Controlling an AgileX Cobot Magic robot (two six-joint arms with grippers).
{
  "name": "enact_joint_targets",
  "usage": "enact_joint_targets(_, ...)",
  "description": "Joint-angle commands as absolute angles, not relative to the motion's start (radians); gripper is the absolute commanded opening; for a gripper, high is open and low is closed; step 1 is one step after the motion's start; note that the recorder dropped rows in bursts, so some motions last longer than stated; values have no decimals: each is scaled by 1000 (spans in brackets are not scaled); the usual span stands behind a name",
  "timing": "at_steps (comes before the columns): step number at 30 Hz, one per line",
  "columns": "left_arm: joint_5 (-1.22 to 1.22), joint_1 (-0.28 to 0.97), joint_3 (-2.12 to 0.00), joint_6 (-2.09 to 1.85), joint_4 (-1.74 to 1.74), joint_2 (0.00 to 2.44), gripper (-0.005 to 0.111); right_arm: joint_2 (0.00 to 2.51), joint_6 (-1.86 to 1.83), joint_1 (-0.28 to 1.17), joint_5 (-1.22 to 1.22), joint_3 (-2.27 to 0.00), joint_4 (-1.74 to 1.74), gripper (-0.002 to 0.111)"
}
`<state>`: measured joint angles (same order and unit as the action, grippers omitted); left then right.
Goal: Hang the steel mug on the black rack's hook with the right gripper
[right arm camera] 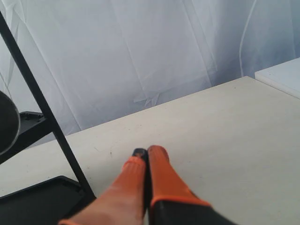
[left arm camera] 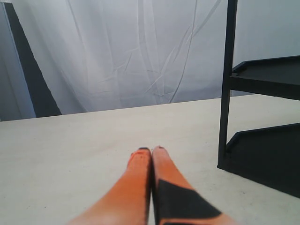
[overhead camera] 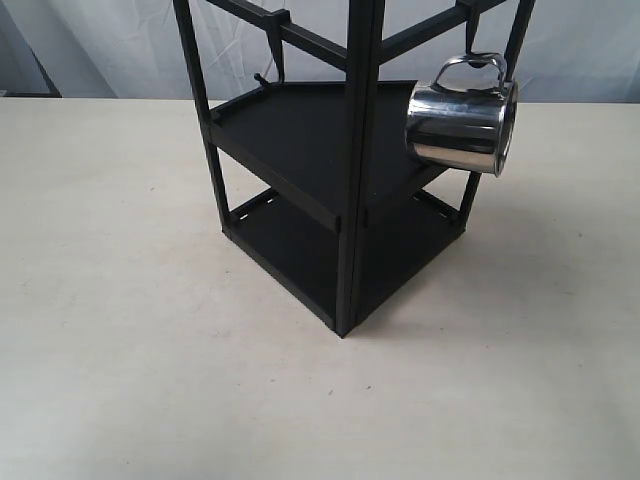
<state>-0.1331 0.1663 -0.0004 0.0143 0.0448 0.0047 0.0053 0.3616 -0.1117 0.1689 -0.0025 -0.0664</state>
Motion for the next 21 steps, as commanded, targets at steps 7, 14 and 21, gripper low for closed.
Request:
enact_joint_targets(7, -128, 171, 0, 17, 45, 0, 2, 0, 160, -108, 267, 0, -66, 0)
enact_joint_targets(14, -128, 171, 0, 17, 45, 0, 2, 0, 9, -108, 291, 0, -66, 0)
enact_joint_targets(21, -128, 171, 0, 17, 45, 0, 2, 0, -17, -108, 291, 0, -66, 0)
